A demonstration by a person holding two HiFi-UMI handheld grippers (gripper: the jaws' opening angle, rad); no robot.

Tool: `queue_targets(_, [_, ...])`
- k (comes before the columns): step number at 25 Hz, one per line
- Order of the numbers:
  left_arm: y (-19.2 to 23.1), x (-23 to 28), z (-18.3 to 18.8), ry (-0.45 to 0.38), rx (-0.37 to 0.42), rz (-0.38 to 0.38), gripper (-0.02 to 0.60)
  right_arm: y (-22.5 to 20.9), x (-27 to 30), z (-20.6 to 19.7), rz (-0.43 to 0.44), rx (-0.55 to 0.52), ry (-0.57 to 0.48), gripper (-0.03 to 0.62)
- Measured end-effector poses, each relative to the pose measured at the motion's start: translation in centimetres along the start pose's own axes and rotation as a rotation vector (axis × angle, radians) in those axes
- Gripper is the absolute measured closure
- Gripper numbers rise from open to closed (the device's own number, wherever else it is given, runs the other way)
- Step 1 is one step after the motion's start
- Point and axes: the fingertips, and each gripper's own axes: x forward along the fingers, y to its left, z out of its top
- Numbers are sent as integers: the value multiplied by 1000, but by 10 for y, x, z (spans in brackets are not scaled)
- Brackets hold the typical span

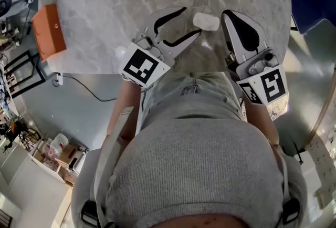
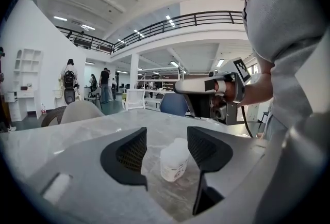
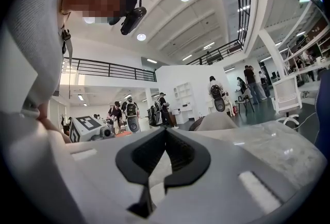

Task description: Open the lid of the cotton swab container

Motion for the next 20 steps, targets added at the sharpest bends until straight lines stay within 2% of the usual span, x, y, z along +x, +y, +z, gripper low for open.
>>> queue_targets(6, [-2,5,-6,-30,-43,-56,308,-4,6,5,16,7,-23,592])
queue_targets(10, [-6,13,-23,18,-20,-102,290,-5,6,4,15,8,-32,592])
queue_targets(16, [-2,23,-43,79,10,-84,290,-6,7,-3,7,17,-7,592])
queue_targets(20, [-7,28,-52,117,42,-110,286,-8,7,-4,3,25,0,592])
